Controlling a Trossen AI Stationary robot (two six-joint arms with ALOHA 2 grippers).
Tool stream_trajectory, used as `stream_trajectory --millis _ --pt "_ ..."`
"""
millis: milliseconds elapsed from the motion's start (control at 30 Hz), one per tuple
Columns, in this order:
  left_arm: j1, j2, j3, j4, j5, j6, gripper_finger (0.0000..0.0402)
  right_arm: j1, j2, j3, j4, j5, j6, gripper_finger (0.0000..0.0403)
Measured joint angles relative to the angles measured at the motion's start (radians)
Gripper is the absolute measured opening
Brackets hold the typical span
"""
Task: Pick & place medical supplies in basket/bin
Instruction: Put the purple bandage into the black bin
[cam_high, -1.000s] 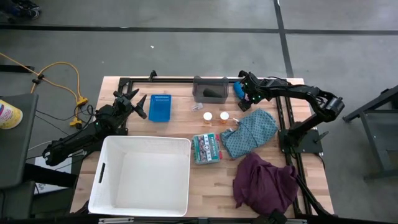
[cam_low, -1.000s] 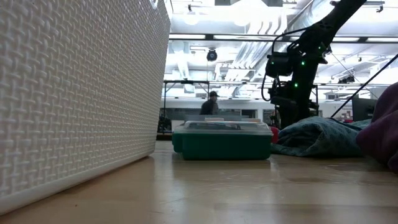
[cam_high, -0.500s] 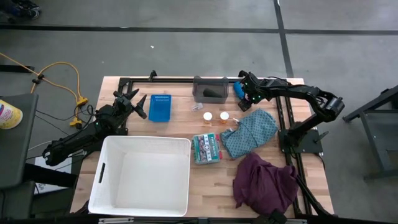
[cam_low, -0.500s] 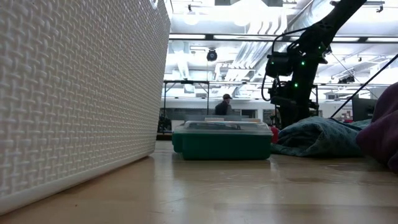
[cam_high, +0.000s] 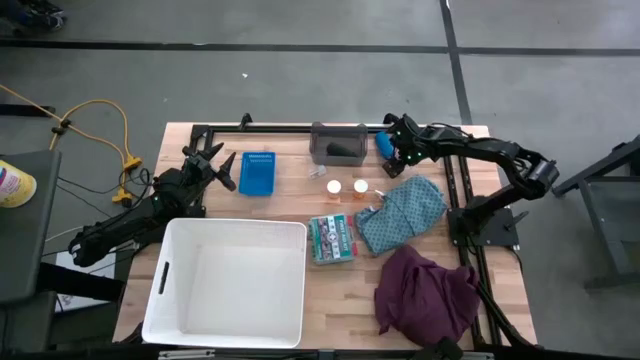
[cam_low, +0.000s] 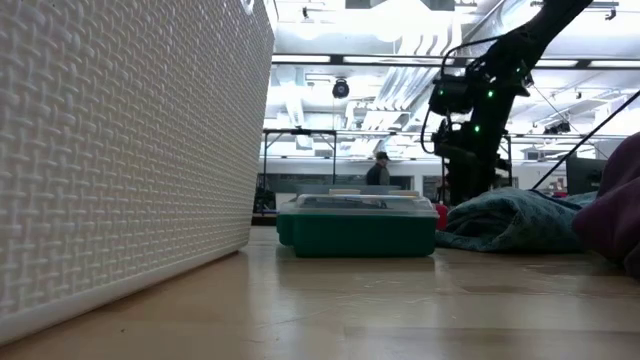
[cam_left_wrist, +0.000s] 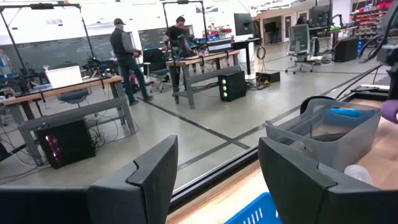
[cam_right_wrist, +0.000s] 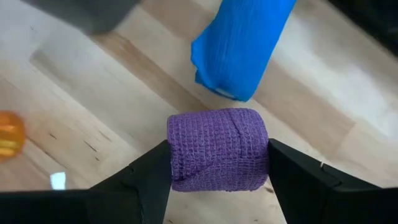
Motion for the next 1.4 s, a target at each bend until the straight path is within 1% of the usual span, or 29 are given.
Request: stream_trajectory --millis 400,500,633,767,867,1033,1200,1400 --pt "0.0 0.0 0.0 0.0 0.0 0.0 0.0216 0.0 -0.252 0.0 -0.033 0.0 -0.011 0.0228" --pt "0.0 0.0 0.0 0.0 0.0 0.0 0.0216 0.0 -0.284 0.0 -0.044 -0.001 -0.011 0.0228" --pt "0.0 0.0 0.0 0.0 0.0 0.0 0.0216 0.007 -0.292 0.0 -0.013 -0.05 -0.011 0.0228" --pt "0.0 0.0 0.0 0.0 0.0 0.0 0.0216 0.046 -0.278 0.0 0.081 -0.06 -0.011 0.0229" --pt "0.0 0.0 0.0 0.0 0.0 0.0 0.0216 0.086 -0.25 0.0 0.185 -0.06 -0.011 0.0229" --pt "0.0 0.0 0.0 0.0 0.0 0.0 0.0216 0.149 -0.166 0.0 0.386 -0.026 -0.012 0.0229" --pt "0.0 0.0 0.0 0.0 0.0 0.0 0.0216 0.171 -0.057 0.007 0.579 -0.015 -0.007 0.0229" --pt "0.0 0.0 0.0 0.0 0.0 0.0 0.0216 0.186 0.09 0.132 0.576 0.045 0.018 0.0229"
